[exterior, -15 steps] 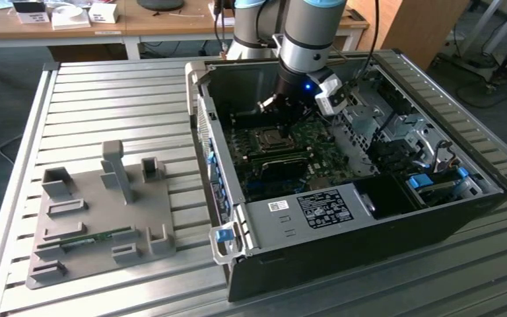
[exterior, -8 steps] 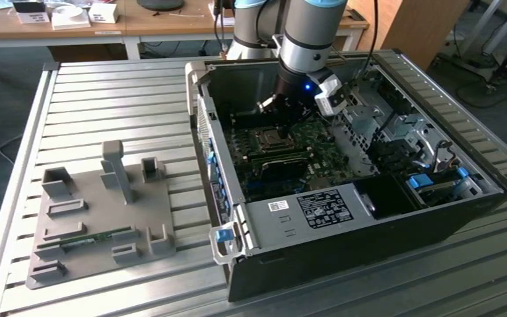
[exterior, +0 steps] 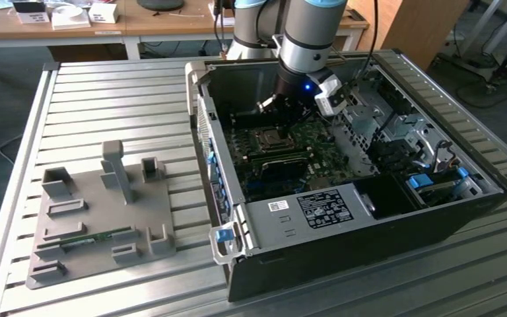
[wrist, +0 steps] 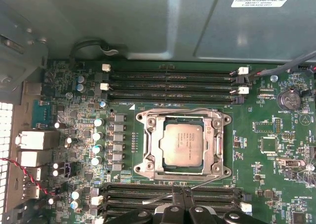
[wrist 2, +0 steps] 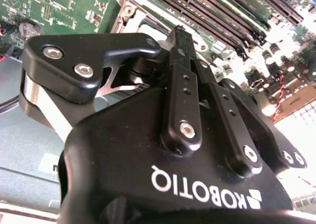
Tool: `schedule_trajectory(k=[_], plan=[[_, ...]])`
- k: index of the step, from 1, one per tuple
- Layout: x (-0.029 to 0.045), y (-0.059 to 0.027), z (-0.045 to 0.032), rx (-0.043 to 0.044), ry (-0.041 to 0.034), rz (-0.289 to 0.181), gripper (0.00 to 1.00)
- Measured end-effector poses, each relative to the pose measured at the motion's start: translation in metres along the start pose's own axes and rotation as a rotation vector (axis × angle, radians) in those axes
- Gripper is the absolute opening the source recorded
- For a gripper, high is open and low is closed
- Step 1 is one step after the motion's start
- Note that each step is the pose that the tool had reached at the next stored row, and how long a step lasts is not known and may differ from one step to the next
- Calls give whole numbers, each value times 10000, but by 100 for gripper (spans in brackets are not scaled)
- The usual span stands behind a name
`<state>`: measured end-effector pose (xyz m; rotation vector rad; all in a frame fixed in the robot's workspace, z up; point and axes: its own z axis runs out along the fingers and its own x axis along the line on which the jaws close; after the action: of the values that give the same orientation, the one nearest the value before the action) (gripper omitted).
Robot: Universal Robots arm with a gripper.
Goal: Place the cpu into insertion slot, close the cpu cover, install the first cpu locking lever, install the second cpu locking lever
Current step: 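Install the second cpu locking lever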
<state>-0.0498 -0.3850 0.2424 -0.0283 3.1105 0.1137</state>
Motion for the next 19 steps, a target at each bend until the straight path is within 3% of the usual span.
schedule_trajectory(k=[19], plan=[[126,-1,38,1,0,1,11]])
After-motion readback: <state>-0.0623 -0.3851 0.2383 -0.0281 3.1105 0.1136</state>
